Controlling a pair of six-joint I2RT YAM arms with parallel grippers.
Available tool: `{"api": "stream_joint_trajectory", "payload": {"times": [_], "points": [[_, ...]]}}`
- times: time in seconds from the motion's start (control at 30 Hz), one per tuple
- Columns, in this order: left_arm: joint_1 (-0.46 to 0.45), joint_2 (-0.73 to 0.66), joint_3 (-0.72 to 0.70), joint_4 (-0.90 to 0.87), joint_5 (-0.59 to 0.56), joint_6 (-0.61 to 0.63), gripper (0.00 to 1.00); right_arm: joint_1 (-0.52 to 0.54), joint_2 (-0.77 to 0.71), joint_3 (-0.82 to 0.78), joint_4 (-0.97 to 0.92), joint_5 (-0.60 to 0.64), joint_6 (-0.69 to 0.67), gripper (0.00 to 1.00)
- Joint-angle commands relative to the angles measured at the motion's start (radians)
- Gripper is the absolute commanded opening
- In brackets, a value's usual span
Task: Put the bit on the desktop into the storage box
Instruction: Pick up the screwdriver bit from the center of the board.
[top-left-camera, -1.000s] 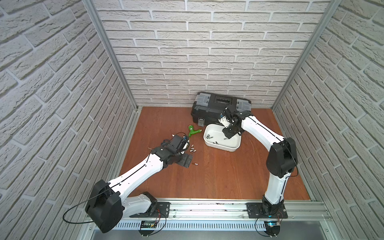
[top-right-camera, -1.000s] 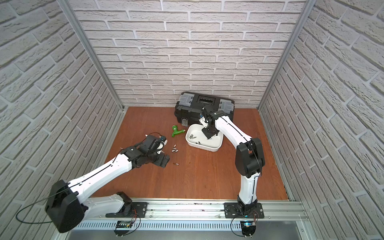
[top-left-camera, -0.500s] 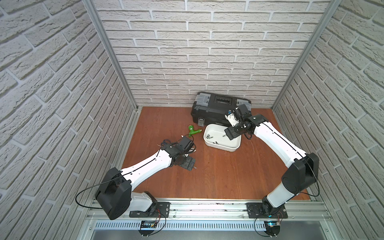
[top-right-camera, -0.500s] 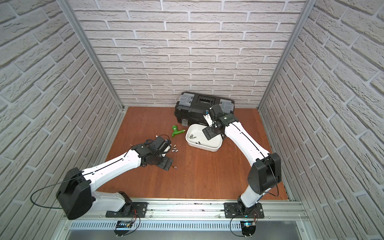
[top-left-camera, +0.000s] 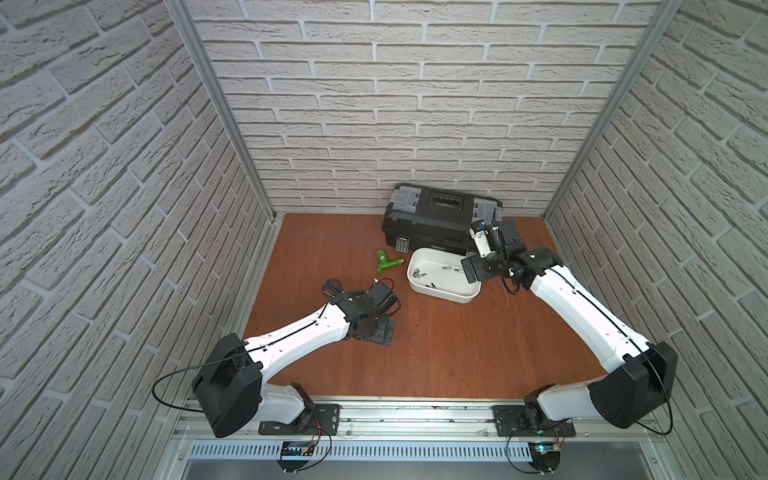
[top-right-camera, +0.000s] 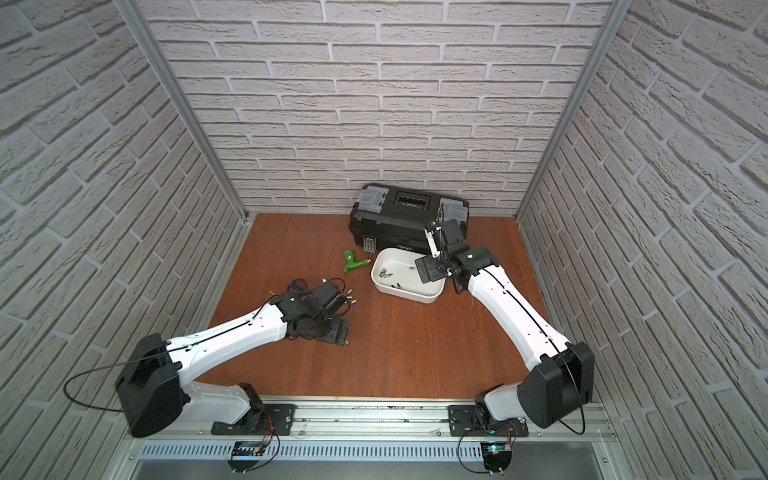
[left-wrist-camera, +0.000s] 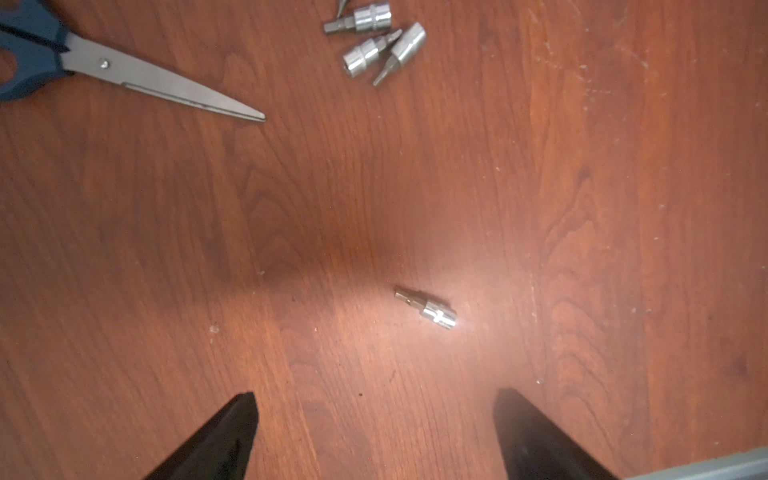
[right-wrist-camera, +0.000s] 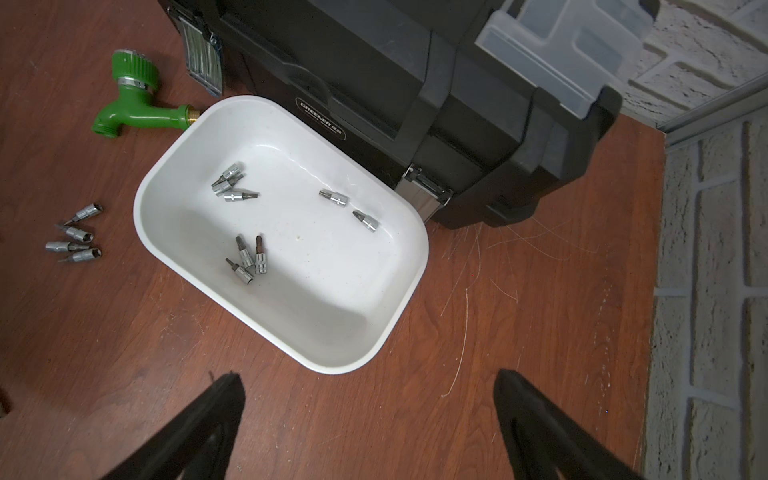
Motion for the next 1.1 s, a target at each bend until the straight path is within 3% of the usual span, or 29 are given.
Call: {"api": "stream_joint_trajectory", "payload": {"times": [0.0,0.6,1.07], "points": [[-0.01,0.013,0.006,-0.041,-0.036,-0.095,0.91,-0.008,-0.062,-0.029,0.062,0.055,0.04,0.98],[-0.042,0.215,0.027,0.041,0.041,-0.15,0.73,-0.007,-0.094,-0.086,0.082,0.094,0.025,0.98],[-0.055,0.247,-0.024,0.071,0.074,-0.203,0.61,-0.008,-0.089,-0.092,0.085,0.113,0.011,0.98]]}}
